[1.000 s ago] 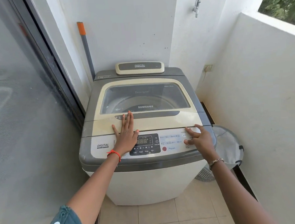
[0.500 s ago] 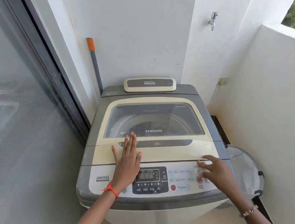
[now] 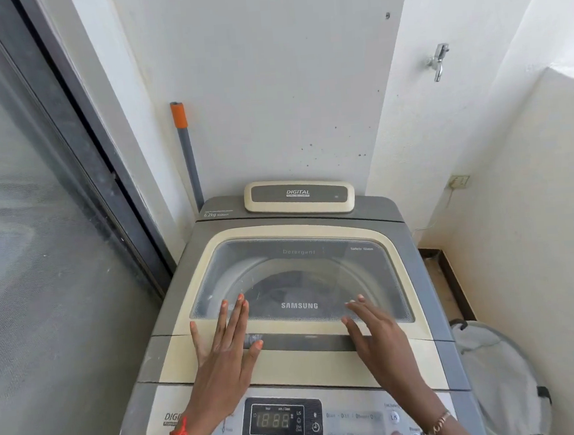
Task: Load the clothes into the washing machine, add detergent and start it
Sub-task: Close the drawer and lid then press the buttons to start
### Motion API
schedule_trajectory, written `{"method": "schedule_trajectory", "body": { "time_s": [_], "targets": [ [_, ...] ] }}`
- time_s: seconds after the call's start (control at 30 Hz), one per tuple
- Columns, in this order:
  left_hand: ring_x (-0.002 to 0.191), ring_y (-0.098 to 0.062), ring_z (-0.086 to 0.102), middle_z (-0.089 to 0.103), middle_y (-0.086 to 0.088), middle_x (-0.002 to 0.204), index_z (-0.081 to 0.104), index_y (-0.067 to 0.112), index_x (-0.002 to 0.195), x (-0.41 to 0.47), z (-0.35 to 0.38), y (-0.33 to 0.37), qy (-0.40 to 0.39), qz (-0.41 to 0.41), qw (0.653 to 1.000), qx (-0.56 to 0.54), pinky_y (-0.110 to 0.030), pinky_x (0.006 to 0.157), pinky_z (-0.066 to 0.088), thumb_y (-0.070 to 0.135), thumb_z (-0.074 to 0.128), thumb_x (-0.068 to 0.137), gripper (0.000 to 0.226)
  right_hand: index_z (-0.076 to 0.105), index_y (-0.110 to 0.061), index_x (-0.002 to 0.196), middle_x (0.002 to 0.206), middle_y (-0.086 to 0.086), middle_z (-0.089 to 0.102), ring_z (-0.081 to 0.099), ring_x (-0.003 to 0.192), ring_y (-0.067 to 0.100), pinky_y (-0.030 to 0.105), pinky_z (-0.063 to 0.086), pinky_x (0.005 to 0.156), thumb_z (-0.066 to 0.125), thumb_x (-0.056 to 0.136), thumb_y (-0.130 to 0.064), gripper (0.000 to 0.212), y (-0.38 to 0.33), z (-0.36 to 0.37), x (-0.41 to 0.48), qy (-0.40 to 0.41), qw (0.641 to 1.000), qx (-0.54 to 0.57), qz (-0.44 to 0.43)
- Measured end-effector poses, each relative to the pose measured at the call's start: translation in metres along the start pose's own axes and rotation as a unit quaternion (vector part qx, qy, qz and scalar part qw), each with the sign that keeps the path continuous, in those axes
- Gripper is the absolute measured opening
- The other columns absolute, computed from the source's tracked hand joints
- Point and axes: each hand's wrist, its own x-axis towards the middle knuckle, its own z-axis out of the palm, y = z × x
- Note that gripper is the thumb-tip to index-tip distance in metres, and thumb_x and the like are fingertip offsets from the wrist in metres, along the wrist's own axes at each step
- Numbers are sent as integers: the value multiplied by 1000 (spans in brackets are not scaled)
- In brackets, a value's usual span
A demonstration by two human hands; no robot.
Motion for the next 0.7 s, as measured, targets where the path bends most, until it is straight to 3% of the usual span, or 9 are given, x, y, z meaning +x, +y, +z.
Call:
{"method": "schedule_trajectory", "body": {
  "time_s": [0.13, 0.2, 0.37, 0.7],
  "targets": [
    [143, -8, -19, -15, 21, 155, -12, 34, 147, 1, 3, -1, 6, -7, 999, -38, -45, 110, -25, 62, 0, 91, 64, 64, -11, 117, 127, 3, 61, 50, 124, 13, 19, 20, 111, 27, 98, -42, 52, 5, 24, 3, -18, 997, -44, -57],
    [142, -7, -20, -17, 22, 154, -16, 37, 146, 2, 4, -1, 14, -11, 999, -45, -44, 110, -24, 63, -1, 90, 63, 64, -11, 119, 128, 0, 60, 47, 125, 8, 20, 17, 112, 15, 101, -39, 59, 4, 28, 2, -14, 996, -66, -65],
    [144, -8, -13, -10, 19, 156, -8, 34, 148, 3, 7, -2, 40, -3, 999, -37, -39, 110, -23, 59, 5, 93, 62, 64, -10, 119, 126, -1, 61, 52, 122, 10, 23, 16, 112, 9, 100, -33, 62, -1, 32, 3, -38, 994, -101, -32],
    [144, -7, 6, 20, 7, 156, 27, 18, 147, 11, 12, -7, 68, 12, 997, 42, -53, 113, -12, 51, 14, 98, 61, 67, -13, 115, 122, -4, 65, 57, 117, 9, 21, 13, 110, 7, 99, -33, 65, -2, 35, 3, -29, 991, -128, -4]
  ]
}}
